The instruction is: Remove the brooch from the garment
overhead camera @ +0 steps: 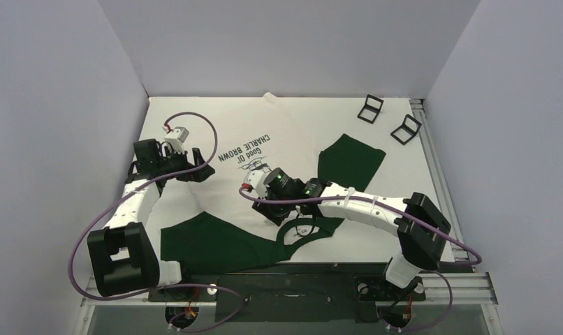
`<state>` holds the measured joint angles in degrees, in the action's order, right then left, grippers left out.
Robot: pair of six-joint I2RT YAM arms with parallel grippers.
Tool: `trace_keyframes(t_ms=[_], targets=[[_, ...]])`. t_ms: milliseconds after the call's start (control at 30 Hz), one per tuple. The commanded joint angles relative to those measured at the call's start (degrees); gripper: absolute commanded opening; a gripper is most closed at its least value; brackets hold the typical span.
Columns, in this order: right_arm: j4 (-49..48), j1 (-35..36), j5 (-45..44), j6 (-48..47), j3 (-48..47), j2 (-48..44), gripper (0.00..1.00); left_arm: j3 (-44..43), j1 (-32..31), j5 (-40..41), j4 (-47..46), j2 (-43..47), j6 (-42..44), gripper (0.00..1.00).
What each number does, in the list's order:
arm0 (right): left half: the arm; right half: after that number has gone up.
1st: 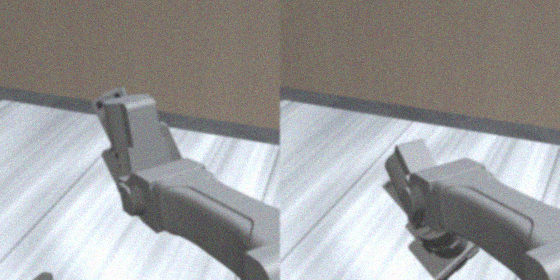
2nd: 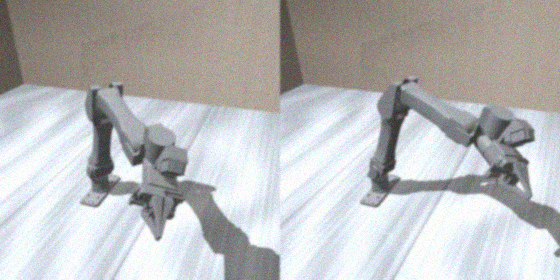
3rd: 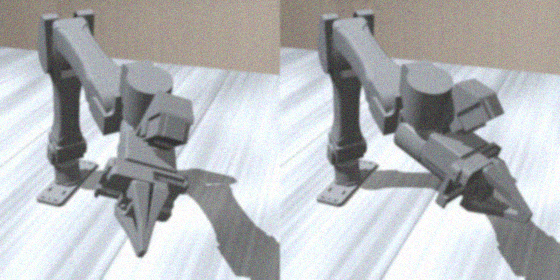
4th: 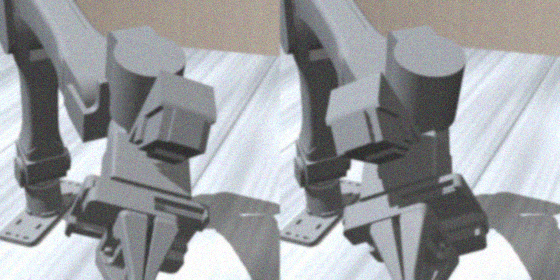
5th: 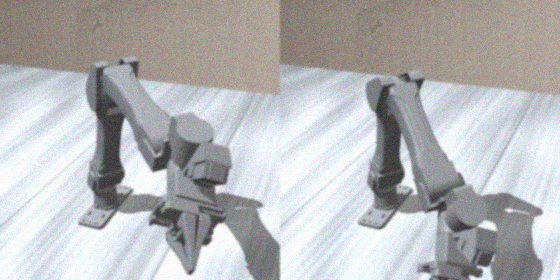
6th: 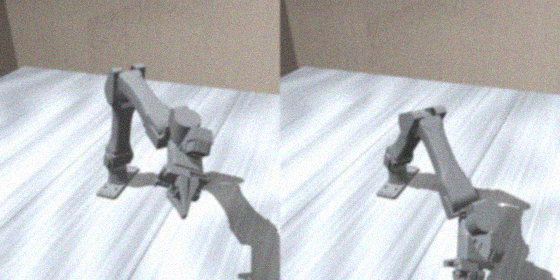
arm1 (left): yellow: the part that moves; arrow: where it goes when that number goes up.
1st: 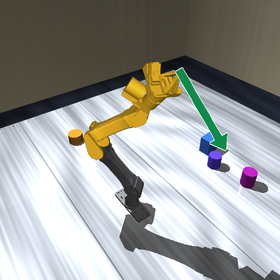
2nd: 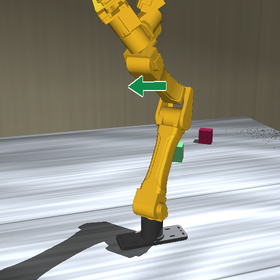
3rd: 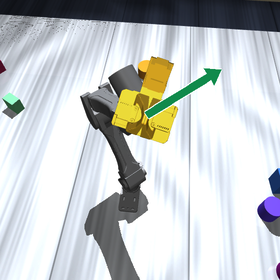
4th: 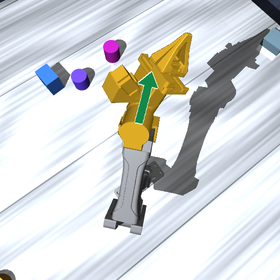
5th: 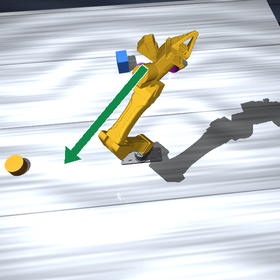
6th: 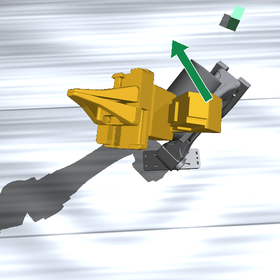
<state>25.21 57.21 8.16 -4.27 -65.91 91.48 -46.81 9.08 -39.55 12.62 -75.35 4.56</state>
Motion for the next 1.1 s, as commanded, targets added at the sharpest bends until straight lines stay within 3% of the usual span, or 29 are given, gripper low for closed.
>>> trace_keyframes(t_ms=[0, 333, 733, 1067], targets=[[1.73, 3.27, -7.53, 0.64, -5.31, 3.54, 0.49, -2.16, 1.73, -3.35, -3.25, -2.08, -6.62, 0.85], [4.71, 5.74, -7.99, 3.38, -11.56, 13.04, 0.45, -1.20, 1.75, -3.58, -4.93, -0.76, -6.85, 0.85], [6.93, 6.86, -10.63, 3.78, -13.04, 18.07, 0.38, -0.92, 1.81, -4.57, -5.45, -0.35, -6.62, 0.85], [8.13, 6.86, -14.40, 3.16, -13.45, 18.66, 0.23, -0.62, 1.73, -4.77, -5.90, -0.15, -6.41, 0.85]])
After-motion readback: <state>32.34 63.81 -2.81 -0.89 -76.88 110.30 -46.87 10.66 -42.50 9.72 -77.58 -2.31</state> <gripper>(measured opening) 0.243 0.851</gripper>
